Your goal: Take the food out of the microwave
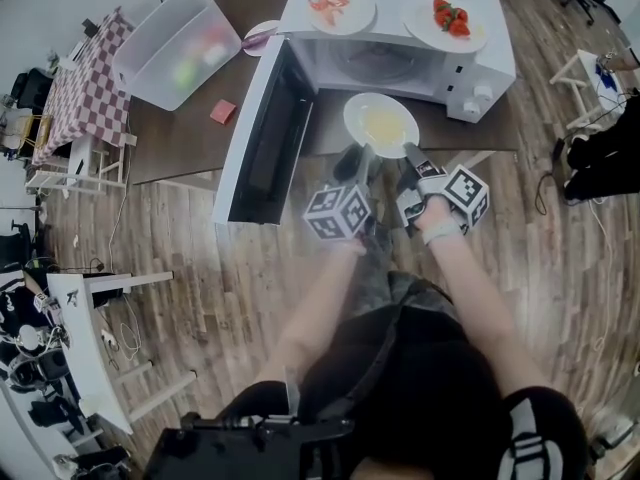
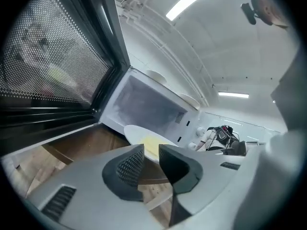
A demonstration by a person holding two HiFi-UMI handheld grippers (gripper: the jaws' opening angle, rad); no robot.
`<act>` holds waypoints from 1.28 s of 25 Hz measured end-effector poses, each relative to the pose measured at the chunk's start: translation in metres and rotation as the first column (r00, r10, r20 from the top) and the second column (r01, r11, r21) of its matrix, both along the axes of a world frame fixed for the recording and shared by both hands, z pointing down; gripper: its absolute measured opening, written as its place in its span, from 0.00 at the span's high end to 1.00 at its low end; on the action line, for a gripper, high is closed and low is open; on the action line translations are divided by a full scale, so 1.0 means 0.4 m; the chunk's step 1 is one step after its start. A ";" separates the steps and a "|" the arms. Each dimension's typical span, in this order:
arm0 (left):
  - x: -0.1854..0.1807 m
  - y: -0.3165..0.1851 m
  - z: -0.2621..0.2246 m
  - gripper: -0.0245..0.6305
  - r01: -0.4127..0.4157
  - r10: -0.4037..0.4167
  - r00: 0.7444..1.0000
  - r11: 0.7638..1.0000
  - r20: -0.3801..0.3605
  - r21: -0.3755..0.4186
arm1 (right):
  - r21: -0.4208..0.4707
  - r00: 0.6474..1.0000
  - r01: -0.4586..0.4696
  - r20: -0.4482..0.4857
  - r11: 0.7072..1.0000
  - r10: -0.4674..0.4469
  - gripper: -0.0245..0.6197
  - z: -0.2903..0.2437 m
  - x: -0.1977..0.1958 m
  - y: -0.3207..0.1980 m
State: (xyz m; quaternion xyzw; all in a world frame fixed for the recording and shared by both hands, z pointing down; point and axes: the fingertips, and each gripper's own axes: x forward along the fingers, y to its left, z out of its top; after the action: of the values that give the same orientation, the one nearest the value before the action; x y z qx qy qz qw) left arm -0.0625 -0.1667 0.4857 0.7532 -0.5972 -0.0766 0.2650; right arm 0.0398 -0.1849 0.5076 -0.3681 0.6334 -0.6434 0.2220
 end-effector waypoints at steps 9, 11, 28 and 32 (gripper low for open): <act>0.002 0.045 -0.022 0.82 -0.005 0.005 1.000 1.000 0.019 0.003 | 0.004 1.000 0.008 0.016 1.000 -0.008 0.91 -0.015 -0.001 0.041; 0.006 0.052 -0.027 0.82 -0.012 0.012 1.000 1.000 0.022 0.004 | 0.007 1.000 0.006 0.010 1.000 -0.006 0.91 -0.021 0.004 0.047; -0.014 0.094 -0.064 0.82 -0.073 0.073 0.997 0.997 0.006 -0.011 | 0.003 0.996 -0.080 0.051 0.997 0.079 0.91 -0.069 0.004 0.087; -0.021 0.099 -0.052 0.81 -0.078 0.076 0.996 0.996 -0.040 -0.045 | -0.001 0.995 -0.087 0.050 0.996 0.087 0.91 -0.068 0.001 0.100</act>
State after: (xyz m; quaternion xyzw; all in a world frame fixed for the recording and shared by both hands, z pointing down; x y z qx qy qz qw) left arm -0.0708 -0.1269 0.4650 0.7676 -0.5643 -0.0667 0.2966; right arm 0.0401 -0.1450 0.4803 -0.3790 0.6112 -0.6419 0.2659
